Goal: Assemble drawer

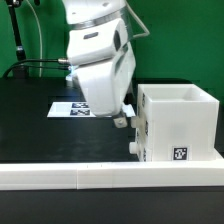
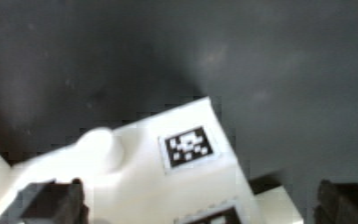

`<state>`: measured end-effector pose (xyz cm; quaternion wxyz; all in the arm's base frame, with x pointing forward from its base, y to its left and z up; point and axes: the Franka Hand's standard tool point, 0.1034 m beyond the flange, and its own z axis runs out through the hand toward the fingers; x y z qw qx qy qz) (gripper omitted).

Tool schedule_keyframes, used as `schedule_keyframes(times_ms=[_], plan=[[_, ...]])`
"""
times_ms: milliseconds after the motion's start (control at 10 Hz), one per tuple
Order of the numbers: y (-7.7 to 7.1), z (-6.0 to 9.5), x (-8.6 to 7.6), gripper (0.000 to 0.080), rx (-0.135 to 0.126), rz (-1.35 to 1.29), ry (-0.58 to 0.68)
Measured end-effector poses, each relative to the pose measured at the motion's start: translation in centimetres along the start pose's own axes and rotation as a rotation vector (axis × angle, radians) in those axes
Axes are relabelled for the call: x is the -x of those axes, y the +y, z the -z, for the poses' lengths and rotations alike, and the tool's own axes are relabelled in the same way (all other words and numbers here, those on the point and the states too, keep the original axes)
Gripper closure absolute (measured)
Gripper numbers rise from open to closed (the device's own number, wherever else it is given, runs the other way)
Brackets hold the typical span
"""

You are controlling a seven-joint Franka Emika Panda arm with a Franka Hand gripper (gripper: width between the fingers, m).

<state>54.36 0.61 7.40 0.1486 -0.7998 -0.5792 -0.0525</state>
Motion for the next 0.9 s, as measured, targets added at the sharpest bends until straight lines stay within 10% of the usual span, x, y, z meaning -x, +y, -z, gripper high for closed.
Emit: schedule_keyframes(times_ms=[900], plan=[[-0.56, -0.34, 0.71, 0.015, -0.009, -0.019, -0.003]])
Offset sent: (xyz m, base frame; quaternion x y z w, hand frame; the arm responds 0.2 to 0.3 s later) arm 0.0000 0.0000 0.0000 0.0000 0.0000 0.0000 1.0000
